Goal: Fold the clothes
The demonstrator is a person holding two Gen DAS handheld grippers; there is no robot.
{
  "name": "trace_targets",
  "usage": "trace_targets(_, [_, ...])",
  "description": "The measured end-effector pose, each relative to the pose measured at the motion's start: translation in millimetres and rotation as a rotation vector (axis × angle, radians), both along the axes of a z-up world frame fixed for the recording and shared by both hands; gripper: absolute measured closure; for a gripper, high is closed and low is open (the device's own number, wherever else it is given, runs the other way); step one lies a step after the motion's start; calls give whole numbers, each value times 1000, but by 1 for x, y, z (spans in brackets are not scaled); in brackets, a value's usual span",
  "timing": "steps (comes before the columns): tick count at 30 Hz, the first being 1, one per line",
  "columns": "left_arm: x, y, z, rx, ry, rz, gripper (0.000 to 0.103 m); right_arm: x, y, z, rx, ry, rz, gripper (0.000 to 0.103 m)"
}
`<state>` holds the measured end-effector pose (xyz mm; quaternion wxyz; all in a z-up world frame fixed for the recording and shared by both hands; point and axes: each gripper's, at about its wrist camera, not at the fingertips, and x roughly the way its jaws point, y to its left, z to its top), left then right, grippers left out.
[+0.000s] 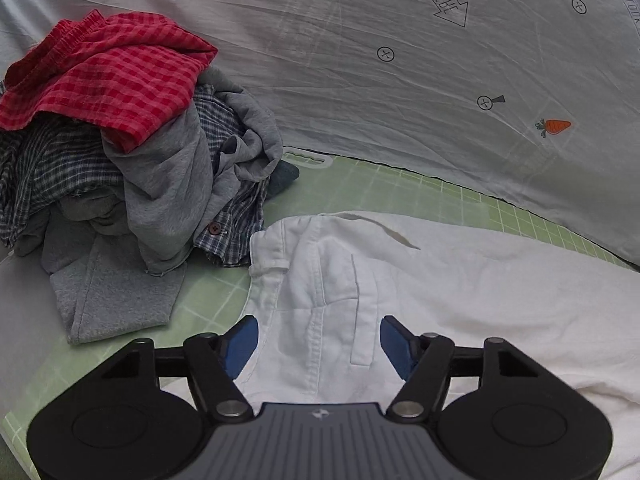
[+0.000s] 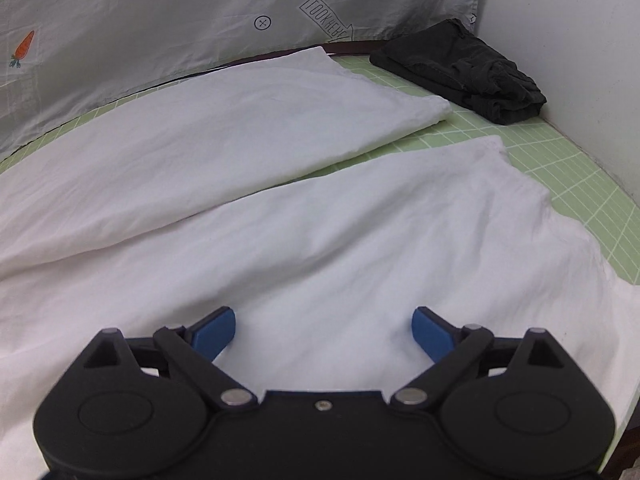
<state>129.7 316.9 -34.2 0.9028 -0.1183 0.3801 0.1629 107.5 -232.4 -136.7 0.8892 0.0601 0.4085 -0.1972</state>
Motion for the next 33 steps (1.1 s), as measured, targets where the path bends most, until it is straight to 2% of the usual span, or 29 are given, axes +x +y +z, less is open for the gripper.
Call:
trace_targets(4, [30,25,-10,-14,0,-44,38,2,29,2,-12,7,-48,7])
trace_targets(7, [54,43,-22,-42,-11,-56,38,6,45,3,-42,39,-33,4])
trace_targets(10, [80,58,-39,-67,-2,-49,38,11,49,3,-43,53,-34,0])
trace_targets(14, [110,71,-59,-113,17,-67,41,13,46,1,-2,42,-77,0])
trace_targets(15, [115,73,-62,-117,26,-76,45,13,47,1,-5,42,-84,0])
trace_targets(17, [122,73,-68,-118,42,-98,72,14,50,1,-17,47,-97,0])
trace_targets(19, [124,72,-68,-115,23,-105,85,16,54,2,-38,62,-106,0])
trace_targets(20, [125,70,-65,-96,16,-96,87,18,56,3,-47,70,-108,0])
trace_targets(23, [132,67,-49,-13,-35,-77,89,19,57,4,-63,84,-101,0])
trace_targets(26, [154,80,-41,-3,-65,-44,89,19,55,5,-57,88,-94,0])
trace_targets(30, [179,97,-71,-47,37,-11,86,16,53,4,-42,77,-77,0])
trace_targets(33, [172,97,-66,-26,44,-24,75,12,51,4,-34,67,-73,0])
